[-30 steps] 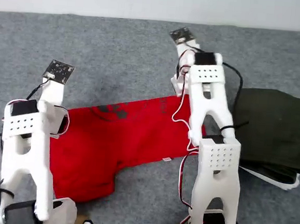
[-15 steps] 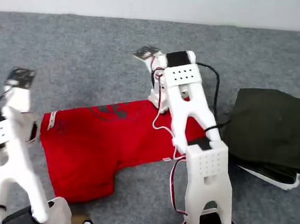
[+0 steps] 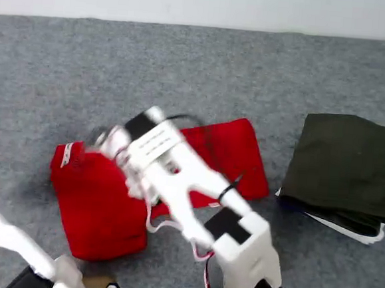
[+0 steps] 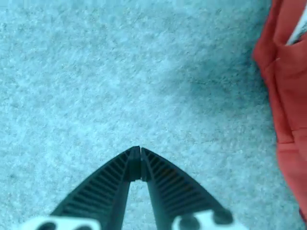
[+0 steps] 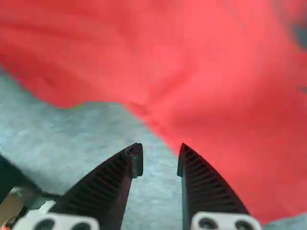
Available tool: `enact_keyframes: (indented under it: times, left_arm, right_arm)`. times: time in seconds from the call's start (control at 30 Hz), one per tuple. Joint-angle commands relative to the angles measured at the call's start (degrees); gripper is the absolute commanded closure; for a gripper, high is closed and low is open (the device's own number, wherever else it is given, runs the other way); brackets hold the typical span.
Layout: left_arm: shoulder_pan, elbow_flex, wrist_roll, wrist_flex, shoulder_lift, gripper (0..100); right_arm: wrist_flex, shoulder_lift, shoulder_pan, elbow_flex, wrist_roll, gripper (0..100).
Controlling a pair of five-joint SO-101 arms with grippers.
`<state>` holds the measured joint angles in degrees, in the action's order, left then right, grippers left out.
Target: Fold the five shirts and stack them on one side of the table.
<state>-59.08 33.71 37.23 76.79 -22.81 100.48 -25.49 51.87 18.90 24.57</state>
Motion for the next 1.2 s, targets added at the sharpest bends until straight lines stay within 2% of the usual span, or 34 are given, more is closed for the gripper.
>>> enact_keyframes:
  times: [0.0, 0.1, 0.3, 0.53, 0.73, 1.03, 1.1, 1.17]
  left_arm:
    - [-0.8, -2.2, 1.3, 0.4, -2.1, 99]
    - [-0.6, -1.0, 2.5, 0.4, -2.0, 99]
    - [-0.8, 2.5, 3.3, -1.5, -2.1, 99]
    - [-0.9, 2.2, 3.3, -0.7, -2.2, 99]
    - [-1.8, 2.2, 3.3, 0.3, -2.6, 99]
    - [-2.0, 2.2, 3.3, 0.0, -2.6, 99]
    - [-2.0, 2.2, 3.3, 0.0, -2.6, 99]
    - [-2.0, 2.2, 3.3, 0.0, -2.6, 99]
  right_arm:
    - [0.7, 4.3, 7.1, 0.1, 0.1, 86.8]
    - [-0.5, 4.3, 11.1, 0.0, 0.0, 83.9]
    - [-0.7, 4.3, 17.8, 0.0, 0.0, 70.4]
    - [-3.7, -2.2, 22.9, -0.1, 0.4, 70.2]
    - [-8.5, -8.9, 22.9, 0.2, 1.7, 70.2]
    - [-9.1, -15.7, 21.7, 0.3, 3.8, 70.4]
    - [-8.9, -16.7, 21.4, 0.3, 5.0, 72.7]
    - [-8.7, -16.7, 21.1, 0.3, 6.2, 80.1]
